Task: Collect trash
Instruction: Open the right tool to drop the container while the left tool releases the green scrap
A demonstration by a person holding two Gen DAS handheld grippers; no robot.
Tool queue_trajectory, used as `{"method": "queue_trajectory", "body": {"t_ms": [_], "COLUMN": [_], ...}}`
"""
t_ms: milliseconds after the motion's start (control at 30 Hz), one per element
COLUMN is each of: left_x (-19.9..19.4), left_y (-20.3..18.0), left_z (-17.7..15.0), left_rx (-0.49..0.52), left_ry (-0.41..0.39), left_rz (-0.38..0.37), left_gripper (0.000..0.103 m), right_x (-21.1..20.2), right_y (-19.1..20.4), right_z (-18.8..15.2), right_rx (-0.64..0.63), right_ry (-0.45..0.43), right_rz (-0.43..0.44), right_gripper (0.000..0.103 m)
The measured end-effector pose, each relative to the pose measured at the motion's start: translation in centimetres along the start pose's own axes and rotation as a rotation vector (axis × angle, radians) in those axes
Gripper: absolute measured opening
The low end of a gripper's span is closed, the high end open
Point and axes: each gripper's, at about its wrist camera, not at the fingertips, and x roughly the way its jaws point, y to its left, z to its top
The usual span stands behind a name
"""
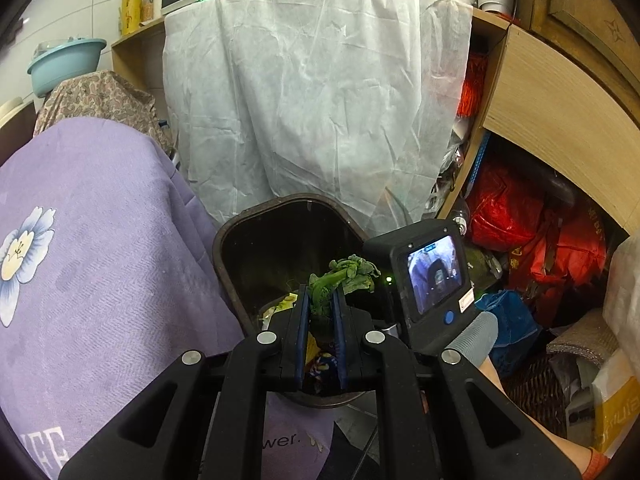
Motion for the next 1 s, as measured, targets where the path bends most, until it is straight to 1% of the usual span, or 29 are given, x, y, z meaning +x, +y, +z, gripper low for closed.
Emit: {"method": "queue_trajectory", "body": {"t_ms": [133, 267, 433, 567, 633, 767, 900, 933, 1000], "left_x": [0.7, 2.2, 4.5, 7.1, 8.5, 10.9, 12.4, 12.6, 13.1], "left_y": [-0.3, -1.1, -1.9, -2.1, -2.1, -2.1, -1.5, -1.4, -1.4], "left_z": [0.0, -0.1, -0.3, -0.4, -0.5, -0.9, -1.3, -1.4, -1.6], "left_rx": [-0.005, 0.009, 0.012, 0.006, 0.001, 0.020, -0.006, -0.007, -0.002], "left_ry": [0.010, 0.028, 0.060, 0.097, 0.123, 0.144, 0.177, 0.179, 0.187], "left_rz": [-0.005, -0.015, -0.028, -0.019, -0.018, 0.007, -0.001, 0.001, 0.011], "left_gripper": [0.012, 0.012, 0.012, 0.012, 0.012, 0.012, 0.012, 0.013, 0.022], "right_x": [-0.7, -2.6, -4.7, -6.0, -6.6, -7.1, -7.2, -7.2, -7.2], "right_y": [-0.6, -1.9, -3.6, -4.9, -5.3, -5.8, -6.5, -6.6, -6.6], "right_z": [-0.5, -1.8, -3.4, -3.9, -4.3, -4.9, -5.3, -5.3, -5.6], "right_rx": [0.025, 0.095, 0.134, 0.148, 0.153, 0.158, 0.180, 0.183, 0.185], "right_ry": [-0.017, -0.060, -0.105, -0.125, -0.128, -0.132, -0.123, -0.121, -0.117], "right_rz": [-0.010, -0.037, -0.115, -0.181, -0.211, -0.231, -0.230, -0.229, -0.230], "right_gripper": [0.070, 0.070, 0.070, 0.071, 0.074, 0.074, 0.074, 0.074, 0.074]}}
